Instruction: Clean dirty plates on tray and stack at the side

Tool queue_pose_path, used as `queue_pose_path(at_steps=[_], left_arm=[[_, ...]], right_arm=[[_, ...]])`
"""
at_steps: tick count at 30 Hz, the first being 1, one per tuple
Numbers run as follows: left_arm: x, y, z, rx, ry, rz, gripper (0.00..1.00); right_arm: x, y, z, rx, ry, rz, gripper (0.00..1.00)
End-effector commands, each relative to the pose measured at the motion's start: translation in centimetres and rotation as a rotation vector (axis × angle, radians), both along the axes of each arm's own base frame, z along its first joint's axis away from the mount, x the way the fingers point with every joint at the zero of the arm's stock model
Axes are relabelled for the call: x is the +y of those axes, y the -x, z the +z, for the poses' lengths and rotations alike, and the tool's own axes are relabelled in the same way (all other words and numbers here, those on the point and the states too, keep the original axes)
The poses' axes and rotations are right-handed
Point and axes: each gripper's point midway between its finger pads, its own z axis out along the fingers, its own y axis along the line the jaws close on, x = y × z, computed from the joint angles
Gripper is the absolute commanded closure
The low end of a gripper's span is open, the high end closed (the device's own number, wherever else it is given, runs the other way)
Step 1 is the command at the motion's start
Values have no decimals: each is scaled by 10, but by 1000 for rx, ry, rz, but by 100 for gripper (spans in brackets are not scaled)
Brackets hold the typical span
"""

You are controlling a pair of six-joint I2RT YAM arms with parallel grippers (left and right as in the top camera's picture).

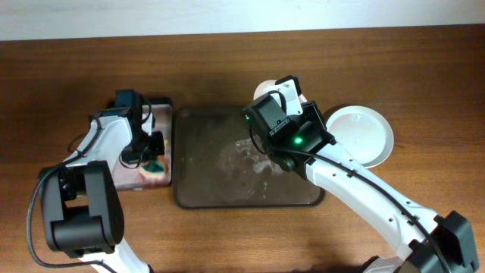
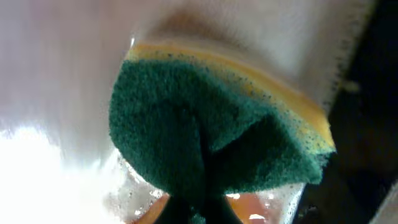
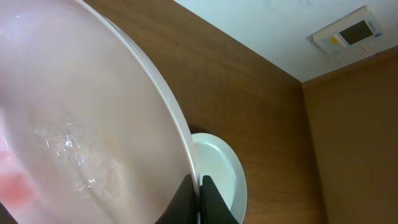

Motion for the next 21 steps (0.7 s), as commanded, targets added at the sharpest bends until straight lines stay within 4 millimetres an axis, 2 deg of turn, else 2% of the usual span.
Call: queue_pose_path(at_steps=[1,3,6,10,14,18,21], left_arm=[[4,-7,-3,-27,-5,15,100],[3,-2,-3,-4,-3,15,100],[3,-2,7,-13,-4,14,96],[4,-5,28,-60,-7,14,79],[2,11,29,-2,-3,14,67],[1,13,30,2,2,14,65],[2,8,42,-41,-1,14,63]], right_arm=[[-1,-1,16,-50,-14,-15,96],[-1,-1,16,-50,-15,-16,96],[-1,-2,16,-51,-14,-16,96],[-1,-1,16,-51,-14,-16,96],[-1,-1,16,-51,-15,-17,96],[-1,-1,17,-52,-14,-17,96],[-2,-2,20,-88,-58,-51,96]])
